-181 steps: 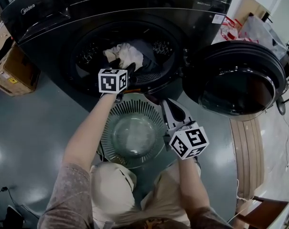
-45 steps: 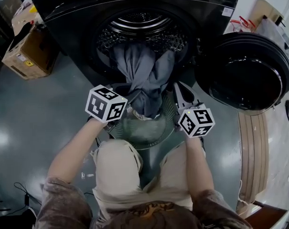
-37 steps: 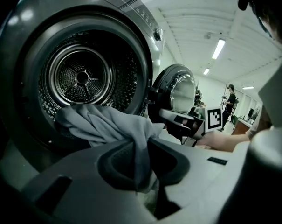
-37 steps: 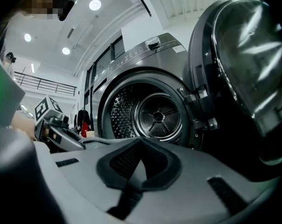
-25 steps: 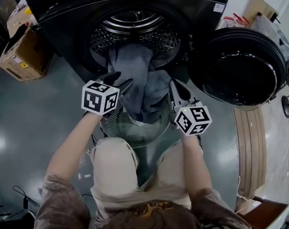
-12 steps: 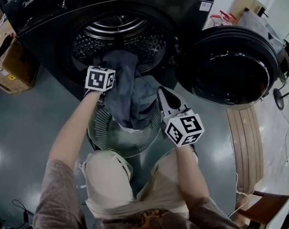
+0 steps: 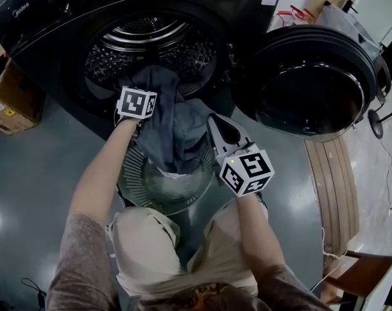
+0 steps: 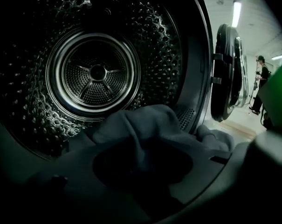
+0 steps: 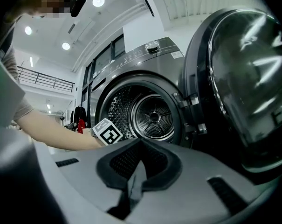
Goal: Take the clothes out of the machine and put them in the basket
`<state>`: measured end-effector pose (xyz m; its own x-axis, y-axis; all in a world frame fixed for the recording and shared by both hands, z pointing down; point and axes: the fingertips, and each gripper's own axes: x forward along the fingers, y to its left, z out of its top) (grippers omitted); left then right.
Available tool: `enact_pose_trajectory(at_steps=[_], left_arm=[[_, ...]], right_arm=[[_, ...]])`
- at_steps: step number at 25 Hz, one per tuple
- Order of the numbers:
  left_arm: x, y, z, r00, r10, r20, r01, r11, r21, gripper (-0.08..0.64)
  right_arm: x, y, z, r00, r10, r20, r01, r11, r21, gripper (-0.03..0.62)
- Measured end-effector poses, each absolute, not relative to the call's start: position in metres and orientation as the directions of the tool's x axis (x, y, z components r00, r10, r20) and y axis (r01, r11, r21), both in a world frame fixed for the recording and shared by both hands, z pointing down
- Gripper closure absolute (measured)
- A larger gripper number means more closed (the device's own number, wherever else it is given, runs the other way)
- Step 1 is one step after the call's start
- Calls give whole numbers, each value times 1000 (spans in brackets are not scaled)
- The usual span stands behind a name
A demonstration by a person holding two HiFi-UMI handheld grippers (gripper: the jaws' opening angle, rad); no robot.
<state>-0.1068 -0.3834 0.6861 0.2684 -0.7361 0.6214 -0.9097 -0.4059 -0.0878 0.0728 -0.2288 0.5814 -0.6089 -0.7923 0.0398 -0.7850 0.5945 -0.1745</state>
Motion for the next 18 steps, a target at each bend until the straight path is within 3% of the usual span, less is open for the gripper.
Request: enact_pose_trajectory(at_steps=[2,7,18], left_arm=[[-105,-379,684,272,-751,602,-921,-384,-62,537],[-109,-366,668,307,-762,570,-932,-361,20,541],[-73,-259,618,510,-668,542,-832,-543,114,546]], right_arm=[[71,-229,583,-611,-790,42,-783,597,-173,595],[69,-231,586,-612,-789,48,-783,597,-174,595],[68,-238,594,-614,-787,56,-780,595,-195,595]])
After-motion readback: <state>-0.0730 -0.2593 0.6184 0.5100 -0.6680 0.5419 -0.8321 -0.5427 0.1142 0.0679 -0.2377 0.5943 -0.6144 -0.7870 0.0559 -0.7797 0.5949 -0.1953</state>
